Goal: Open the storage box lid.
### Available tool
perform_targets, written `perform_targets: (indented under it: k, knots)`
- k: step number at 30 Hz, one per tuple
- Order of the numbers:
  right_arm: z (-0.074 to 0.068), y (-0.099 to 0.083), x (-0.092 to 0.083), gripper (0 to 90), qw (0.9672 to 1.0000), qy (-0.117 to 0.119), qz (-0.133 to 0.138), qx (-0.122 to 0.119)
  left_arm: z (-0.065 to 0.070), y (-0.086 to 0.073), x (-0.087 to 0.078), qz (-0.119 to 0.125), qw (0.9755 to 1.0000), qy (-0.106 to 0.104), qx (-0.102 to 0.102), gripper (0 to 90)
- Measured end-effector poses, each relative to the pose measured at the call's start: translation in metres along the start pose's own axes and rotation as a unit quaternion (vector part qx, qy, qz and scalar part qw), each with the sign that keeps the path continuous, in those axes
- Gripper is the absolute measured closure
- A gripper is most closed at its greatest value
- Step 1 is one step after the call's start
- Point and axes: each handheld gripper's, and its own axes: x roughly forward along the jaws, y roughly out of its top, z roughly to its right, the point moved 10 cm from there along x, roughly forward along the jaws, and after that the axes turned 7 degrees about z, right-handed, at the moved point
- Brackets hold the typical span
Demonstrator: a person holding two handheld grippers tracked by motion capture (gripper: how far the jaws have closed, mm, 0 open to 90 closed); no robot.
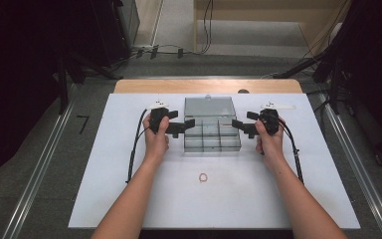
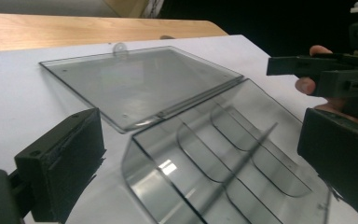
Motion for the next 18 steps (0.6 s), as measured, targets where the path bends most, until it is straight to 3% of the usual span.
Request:
perform_targets:
  k: [2, 14, 18]
  knots:
    - [-0.004, -0.002, -0.003, 0.0, 0.9998, -0.005, -0.003, -0.017, 0.005, -0.002, -0.002, -0.001, 1.0000, -0.001, 0.008, 0.0]
    - [-0.027, -0.010, -0.022, 0.0, 0.9991, 0.013, 0.003, -0.039, 0.031, -0.010, -0.023, -0.003, 0.9992, -0.016, 0.037, 0.0]
    - [-0.036, -0.013, -0.027, 0.0, 0.9981, 0.013, 0.001, -0.059, 0.039, -0.011, -0.031, 0.001, 0.9989, -0.021, 0.041, 0.0]
